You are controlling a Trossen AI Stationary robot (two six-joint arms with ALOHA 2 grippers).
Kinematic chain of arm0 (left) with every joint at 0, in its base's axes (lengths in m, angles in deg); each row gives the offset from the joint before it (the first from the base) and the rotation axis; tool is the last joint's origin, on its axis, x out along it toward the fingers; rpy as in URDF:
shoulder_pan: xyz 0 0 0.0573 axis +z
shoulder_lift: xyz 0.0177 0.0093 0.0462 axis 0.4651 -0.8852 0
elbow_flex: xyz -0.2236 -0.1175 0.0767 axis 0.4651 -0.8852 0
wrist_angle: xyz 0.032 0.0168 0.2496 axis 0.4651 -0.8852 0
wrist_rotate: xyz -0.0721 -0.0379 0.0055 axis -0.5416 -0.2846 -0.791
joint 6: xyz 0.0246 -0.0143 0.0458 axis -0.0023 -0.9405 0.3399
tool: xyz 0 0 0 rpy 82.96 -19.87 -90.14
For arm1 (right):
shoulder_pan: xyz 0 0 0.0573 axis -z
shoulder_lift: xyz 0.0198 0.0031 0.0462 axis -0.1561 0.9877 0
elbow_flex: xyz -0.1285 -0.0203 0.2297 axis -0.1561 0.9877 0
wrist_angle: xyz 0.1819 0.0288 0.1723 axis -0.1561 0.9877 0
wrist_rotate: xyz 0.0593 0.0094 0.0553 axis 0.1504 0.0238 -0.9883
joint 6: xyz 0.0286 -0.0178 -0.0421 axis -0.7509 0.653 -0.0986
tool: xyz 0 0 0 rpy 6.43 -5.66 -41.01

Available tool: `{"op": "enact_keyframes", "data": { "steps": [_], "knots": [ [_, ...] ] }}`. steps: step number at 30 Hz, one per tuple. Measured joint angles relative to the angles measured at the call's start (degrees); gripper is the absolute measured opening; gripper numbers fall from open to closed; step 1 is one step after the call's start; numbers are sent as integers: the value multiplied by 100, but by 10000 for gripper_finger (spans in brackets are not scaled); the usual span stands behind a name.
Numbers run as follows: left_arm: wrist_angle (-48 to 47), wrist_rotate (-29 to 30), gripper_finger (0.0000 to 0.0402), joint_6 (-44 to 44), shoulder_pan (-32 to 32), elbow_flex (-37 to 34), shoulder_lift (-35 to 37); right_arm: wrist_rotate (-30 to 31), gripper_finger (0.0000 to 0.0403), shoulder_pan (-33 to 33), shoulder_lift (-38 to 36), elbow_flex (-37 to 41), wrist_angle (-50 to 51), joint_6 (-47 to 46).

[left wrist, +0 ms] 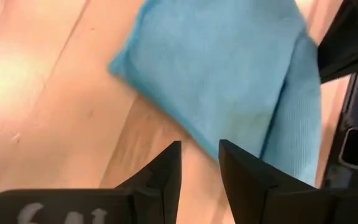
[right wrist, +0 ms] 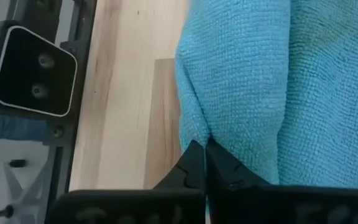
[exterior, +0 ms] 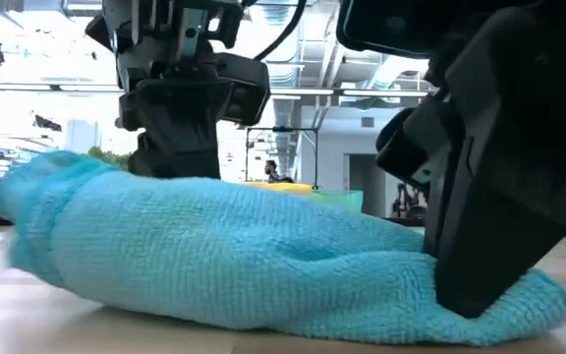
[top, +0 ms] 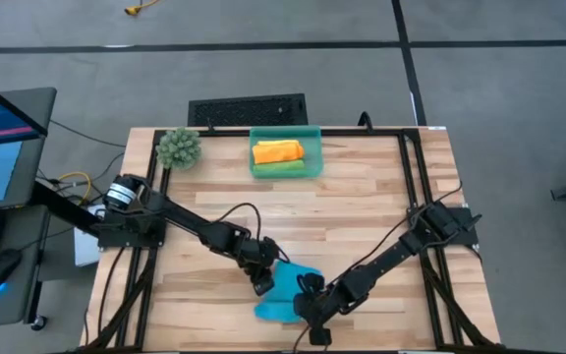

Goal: Roll microfiber towels into tight, uniform cylinder then place into a basket
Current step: Roll the blue towel

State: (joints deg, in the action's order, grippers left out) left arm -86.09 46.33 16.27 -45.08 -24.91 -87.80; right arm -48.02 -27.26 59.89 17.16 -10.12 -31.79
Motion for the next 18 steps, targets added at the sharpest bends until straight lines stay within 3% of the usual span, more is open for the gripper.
{"op": "enact_keyframes", "data": {
  "steps": [8,18],
  "knots": [
    [-269,286,98,383,-361,0,163,-282,8,-90,2,0,-19,-58],
    [721,1820,98,2190,-1671,11,504,-807,4,-40,14,17,-436,-171]
  ]
}}
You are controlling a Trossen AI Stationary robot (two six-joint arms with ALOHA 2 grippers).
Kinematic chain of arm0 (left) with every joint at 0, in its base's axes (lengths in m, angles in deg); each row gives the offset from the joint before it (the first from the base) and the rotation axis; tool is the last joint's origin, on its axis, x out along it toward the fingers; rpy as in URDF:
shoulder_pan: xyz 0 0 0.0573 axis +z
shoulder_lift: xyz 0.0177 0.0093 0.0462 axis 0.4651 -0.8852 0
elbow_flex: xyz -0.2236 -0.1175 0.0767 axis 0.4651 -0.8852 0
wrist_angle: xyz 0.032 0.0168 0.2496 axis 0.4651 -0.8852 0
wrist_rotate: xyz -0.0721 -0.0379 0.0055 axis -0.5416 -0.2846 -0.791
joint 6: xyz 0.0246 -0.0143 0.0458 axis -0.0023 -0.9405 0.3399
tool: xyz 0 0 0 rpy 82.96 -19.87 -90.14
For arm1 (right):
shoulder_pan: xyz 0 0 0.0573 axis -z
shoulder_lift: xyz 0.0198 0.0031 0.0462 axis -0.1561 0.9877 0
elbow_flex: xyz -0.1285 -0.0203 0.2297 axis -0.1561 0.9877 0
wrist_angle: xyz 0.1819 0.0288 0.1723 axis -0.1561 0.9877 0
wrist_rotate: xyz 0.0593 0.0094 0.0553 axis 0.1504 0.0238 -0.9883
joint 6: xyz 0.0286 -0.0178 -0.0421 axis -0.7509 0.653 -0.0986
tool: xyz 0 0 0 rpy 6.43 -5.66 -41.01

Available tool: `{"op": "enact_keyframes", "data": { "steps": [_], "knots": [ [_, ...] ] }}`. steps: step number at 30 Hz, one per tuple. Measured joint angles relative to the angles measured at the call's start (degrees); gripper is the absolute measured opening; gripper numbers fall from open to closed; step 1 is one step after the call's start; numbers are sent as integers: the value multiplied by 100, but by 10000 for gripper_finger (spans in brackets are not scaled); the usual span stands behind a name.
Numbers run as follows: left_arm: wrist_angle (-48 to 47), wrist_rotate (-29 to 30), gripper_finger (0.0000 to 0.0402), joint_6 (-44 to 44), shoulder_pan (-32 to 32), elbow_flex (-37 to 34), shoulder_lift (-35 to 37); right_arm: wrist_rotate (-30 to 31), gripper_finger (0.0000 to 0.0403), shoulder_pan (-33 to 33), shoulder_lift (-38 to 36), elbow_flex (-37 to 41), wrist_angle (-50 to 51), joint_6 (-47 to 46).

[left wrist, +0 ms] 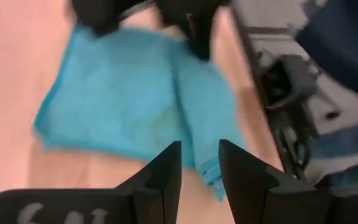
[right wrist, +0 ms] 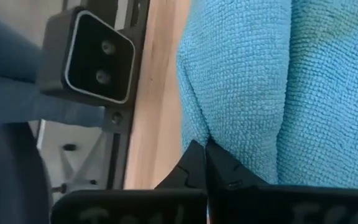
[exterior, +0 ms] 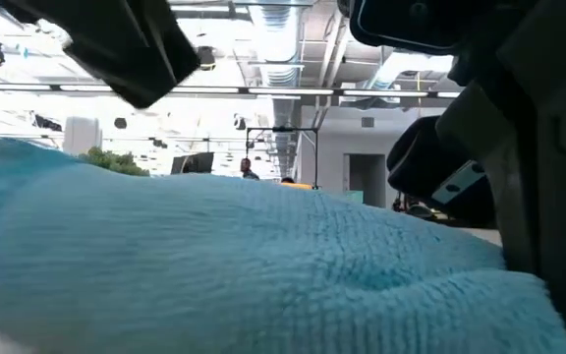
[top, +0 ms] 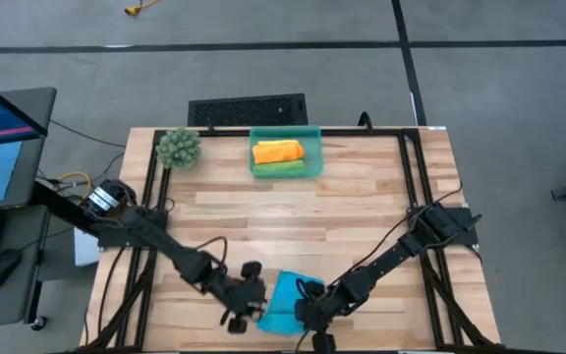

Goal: Roll microfiber towels into tight, uniform cylinder then place into a basket
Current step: Roll the blue towel

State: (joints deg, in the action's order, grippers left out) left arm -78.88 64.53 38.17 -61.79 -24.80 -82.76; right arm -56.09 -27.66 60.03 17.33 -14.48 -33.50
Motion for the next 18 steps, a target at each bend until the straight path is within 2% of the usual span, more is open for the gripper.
{"op": "enact_keyframes", "data": {
  "steps": [3,7,11,15,18],
  "knots": [
    [472,81,98,719,-212,0,-212,-76,3,59,14,2,-196,-157],
    [938,35,98,781,-359,0,-478,-100,4,110,21,4,-292,-358],
    [994,-53,98,765,-458,0,-629,-95,3,153,21,2,-317,-446],
    [1087,-204,98,1303,-612,15,-782,-99,4,215,21,2,-341,-599],
    [965,167,98,1515,-694,2,-953,-103,5,255,23,0,-361,-597]
  ]
}}
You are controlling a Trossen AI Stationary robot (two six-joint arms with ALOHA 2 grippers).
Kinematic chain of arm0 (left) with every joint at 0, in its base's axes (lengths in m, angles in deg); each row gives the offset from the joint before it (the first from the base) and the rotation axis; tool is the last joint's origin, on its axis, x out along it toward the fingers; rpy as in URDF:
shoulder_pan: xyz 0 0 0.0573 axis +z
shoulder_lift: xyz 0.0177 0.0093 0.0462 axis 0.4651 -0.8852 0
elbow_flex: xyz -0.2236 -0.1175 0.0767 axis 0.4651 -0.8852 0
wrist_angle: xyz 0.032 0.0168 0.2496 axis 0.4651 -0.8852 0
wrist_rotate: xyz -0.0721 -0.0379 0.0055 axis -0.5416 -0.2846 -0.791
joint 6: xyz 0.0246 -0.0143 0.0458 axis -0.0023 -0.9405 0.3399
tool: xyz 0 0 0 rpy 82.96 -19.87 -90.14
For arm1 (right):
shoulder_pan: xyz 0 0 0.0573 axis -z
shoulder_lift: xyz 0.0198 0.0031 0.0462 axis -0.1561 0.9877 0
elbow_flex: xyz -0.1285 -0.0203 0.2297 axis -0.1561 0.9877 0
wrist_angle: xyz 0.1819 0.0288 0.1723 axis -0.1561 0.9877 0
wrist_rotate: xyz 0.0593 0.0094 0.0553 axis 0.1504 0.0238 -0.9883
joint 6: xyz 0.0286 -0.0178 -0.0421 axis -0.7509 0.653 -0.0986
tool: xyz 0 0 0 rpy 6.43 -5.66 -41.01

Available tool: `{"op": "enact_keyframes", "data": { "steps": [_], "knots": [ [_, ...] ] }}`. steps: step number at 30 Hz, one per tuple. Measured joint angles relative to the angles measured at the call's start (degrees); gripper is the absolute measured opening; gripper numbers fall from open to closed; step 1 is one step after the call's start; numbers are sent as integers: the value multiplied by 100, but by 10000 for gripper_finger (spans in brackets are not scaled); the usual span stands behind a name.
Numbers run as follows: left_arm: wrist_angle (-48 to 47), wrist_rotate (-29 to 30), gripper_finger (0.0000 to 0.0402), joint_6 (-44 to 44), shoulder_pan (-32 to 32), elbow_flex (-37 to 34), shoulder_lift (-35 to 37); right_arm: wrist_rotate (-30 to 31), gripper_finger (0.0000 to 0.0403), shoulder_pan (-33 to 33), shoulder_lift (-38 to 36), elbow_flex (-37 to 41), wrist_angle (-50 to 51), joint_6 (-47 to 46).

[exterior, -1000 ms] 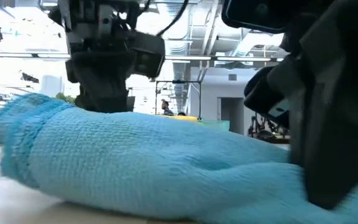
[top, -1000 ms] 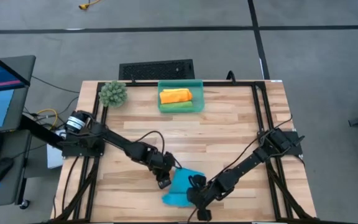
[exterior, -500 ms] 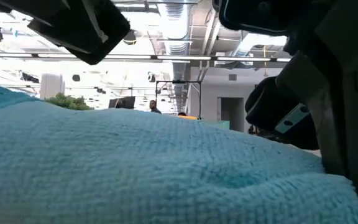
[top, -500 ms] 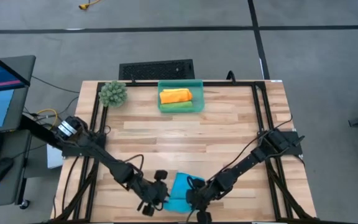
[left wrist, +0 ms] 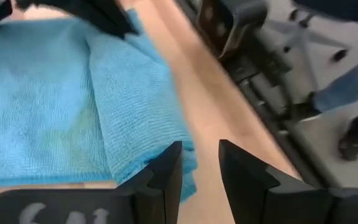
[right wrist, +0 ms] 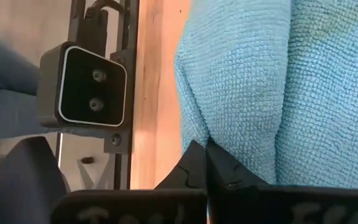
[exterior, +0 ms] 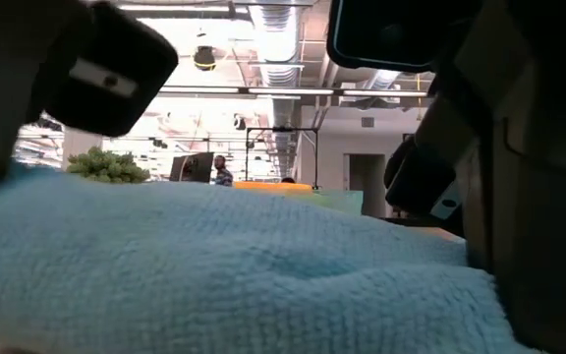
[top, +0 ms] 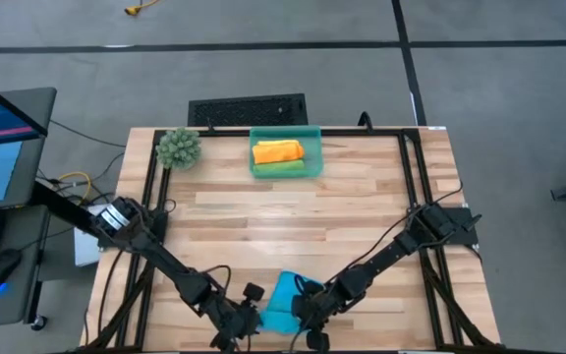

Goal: Roll microfiber towels into tight, uniform cylinder then place into a basket
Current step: Roll the blue towel

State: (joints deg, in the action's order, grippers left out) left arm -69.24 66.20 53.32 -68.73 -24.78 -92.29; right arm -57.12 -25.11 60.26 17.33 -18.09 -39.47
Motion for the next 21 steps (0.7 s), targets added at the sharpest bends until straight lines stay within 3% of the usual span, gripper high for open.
{"op": "enact_keyframes", "data": {
  "steps": [9,15,21],
  "knots": [
    [-54,271,98,-168,246,0,-236,-134,3,-30,-2,-3,-6,-34],
    [-197,-468,98,-431,523,7,-251,-344,3,-28,2,-2,-129,-327],
    [-343,-969,98,-1660,767,15,-243,-389,3,-91,2,-4,-174,-932]
  ]
}}
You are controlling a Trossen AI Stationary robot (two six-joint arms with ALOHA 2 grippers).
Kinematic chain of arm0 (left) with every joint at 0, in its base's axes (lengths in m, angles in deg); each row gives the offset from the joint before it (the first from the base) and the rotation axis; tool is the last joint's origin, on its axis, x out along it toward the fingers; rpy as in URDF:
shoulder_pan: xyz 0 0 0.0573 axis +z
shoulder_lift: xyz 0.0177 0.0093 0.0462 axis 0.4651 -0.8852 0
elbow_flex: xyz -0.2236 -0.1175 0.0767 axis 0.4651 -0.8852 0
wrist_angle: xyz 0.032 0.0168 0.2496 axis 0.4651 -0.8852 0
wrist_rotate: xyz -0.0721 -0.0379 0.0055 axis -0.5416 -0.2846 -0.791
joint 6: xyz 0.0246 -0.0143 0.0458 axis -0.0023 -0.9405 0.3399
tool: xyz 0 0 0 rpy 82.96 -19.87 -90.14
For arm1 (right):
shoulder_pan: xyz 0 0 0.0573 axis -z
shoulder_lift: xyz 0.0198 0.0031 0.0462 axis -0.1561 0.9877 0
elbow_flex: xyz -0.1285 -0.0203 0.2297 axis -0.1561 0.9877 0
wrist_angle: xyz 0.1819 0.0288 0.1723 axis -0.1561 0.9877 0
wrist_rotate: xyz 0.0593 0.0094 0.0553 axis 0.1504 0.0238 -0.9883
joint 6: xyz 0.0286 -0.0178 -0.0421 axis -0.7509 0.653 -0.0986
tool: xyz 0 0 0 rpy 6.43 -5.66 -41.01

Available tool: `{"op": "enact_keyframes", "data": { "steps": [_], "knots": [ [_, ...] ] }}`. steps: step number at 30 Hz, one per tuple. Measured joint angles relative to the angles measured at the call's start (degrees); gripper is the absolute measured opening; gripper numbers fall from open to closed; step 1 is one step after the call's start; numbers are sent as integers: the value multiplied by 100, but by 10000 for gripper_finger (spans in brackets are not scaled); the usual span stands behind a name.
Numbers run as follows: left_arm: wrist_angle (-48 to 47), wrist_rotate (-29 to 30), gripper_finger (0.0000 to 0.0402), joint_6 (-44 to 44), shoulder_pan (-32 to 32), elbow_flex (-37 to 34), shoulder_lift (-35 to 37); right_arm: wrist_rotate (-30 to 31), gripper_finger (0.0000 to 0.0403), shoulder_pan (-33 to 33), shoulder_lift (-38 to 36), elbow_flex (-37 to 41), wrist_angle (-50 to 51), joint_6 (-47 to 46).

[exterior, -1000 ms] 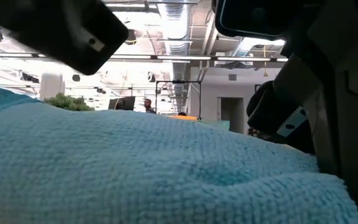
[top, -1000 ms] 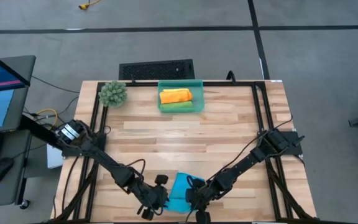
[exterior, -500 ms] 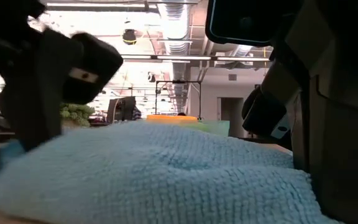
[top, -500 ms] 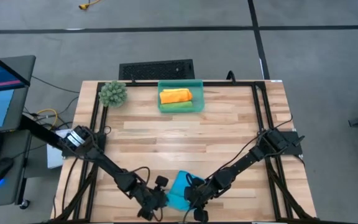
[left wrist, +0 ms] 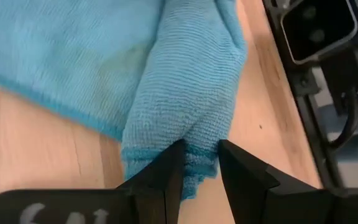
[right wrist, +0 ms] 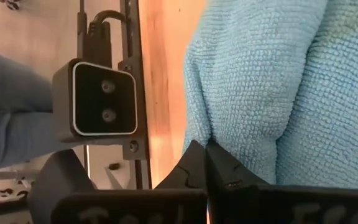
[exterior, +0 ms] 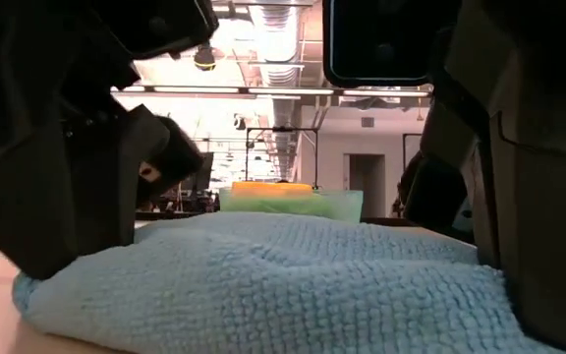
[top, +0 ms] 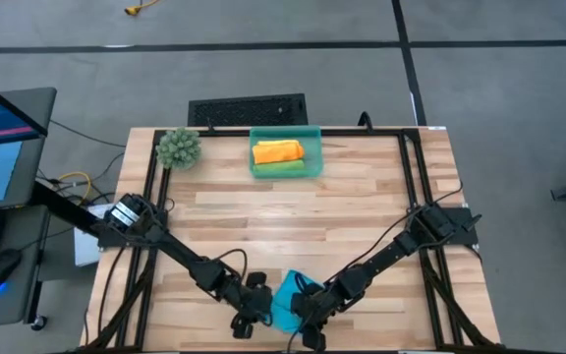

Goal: Roll microfiber towels into tight, uniform cylinder then place into a basket
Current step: Roll the blue towel

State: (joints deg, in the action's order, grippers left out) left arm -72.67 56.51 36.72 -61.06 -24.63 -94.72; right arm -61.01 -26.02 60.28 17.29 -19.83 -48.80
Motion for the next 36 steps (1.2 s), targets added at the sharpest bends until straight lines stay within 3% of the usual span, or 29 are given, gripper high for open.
{"op": "enact_keyframes", "data": {
  "steps": [5,11,14,26,31,36],
  "knots": [
    [-97,-37,95,-177,54,-16,168,-23,3,-80,0,-2,5,-1],
    [-95,670,71,532,18,-20,755,-133,3,-142,-2,-4,55,97],
    [-18,750,61,1056,164,-20,830,-125,3,-158,-2,-4,60,234],
    [735,-328,15,1897,950,-15,459,-180,3,-82,-9,-9,91,553],
    [1534,-469,2,1732,1220,-8,27,-230,3,-14,-9,-9,84,558],
    [1747,-730,1,1591,1437,-4,-325,-215,3,-14,-9,-9,79,645]
  ]
}}
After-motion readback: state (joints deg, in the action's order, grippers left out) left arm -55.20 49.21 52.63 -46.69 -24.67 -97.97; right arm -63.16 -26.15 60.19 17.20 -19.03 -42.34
